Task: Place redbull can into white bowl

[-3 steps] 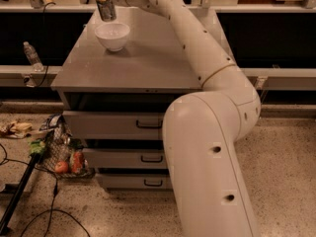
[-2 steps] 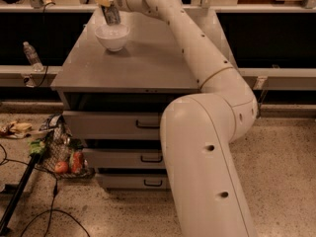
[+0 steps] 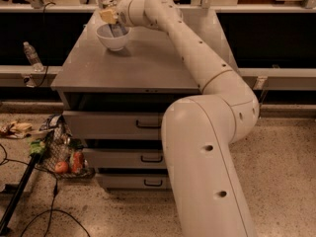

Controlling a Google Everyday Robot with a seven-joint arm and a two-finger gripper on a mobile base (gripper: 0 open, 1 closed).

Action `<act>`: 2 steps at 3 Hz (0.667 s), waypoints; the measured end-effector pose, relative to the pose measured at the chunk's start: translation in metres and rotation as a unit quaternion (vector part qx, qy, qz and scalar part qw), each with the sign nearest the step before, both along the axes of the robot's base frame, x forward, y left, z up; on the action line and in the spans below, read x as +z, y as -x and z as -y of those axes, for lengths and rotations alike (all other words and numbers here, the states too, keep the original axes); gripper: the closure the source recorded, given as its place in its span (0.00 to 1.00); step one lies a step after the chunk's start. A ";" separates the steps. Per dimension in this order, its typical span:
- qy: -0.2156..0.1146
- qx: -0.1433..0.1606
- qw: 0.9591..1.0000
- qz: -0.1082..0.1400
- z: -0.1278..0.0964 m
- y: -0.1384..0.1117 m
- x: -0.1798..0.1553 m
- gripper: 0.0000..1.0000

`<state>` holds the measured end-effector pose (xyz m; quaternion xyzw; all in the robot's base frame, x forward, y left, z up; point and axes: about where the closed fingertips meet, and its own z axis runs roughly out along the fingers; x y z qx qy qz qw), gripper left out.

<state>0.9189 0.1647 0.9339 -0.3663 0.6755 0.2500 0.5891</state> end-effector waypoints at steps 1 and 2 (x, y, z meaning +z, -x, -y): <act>0.001 -0.002 1.000 -0.007 0.001 -0.001 -0.013 0.28; -0.026 -0.005 0.999 -0.029 0.025 0.002 0.003 0.00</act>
Offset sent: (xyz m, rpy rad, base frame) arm 0.0012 -0.0490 0.0199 0.0912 0.0943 -0.0191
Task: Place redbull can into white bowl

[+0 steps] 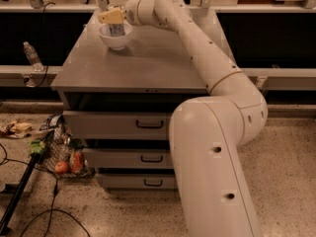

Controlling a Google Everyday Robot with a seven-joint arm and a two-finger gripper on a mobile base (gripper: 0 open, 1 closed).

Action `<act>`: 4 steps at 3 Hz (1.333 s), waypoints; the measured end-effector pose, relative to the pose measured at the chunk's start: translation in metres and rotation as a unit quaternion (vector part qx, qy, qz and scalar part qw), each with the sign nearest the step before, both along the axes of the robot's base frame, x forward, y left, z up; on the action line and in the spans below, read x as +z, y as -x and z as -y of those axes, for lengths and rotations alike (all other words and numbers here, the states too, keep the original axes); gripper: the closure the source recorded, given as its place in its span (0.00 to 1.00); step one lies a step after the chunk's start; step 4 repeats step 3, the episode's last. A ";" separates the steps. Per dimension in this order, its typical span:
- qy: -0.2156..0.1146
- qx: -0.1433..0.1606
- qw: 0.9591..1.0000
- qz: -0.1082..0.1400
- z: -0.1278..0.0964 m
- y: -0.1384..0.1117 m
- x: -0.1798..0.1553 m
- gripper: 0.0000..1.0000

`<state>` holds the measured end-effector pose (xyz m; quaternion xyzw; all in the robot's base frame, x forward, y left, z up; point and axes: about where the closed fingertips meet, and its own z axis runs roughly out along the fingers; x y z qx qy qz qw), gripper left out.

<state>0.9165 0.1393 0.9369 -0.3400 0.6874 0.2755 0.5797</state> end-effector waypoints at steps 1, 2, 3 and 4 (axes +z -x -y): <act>-0.034 -0.009 0.999 -0.015 0.051 0.004 0.028 0.00; -0.034 -0.027 0.999 -0.028 0.151 0.024 0.051 0.00; -0.034 -0.027 0.999 -0.028 0.151 0.024 0.051 0.00; -0.034 -0.027 0.999 -0.028 0.151 0.024 0.051 0.00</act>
Offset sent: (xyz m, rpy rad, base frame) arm -0.0323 -0.2703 0.0872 0.0733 0.0670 -0.1161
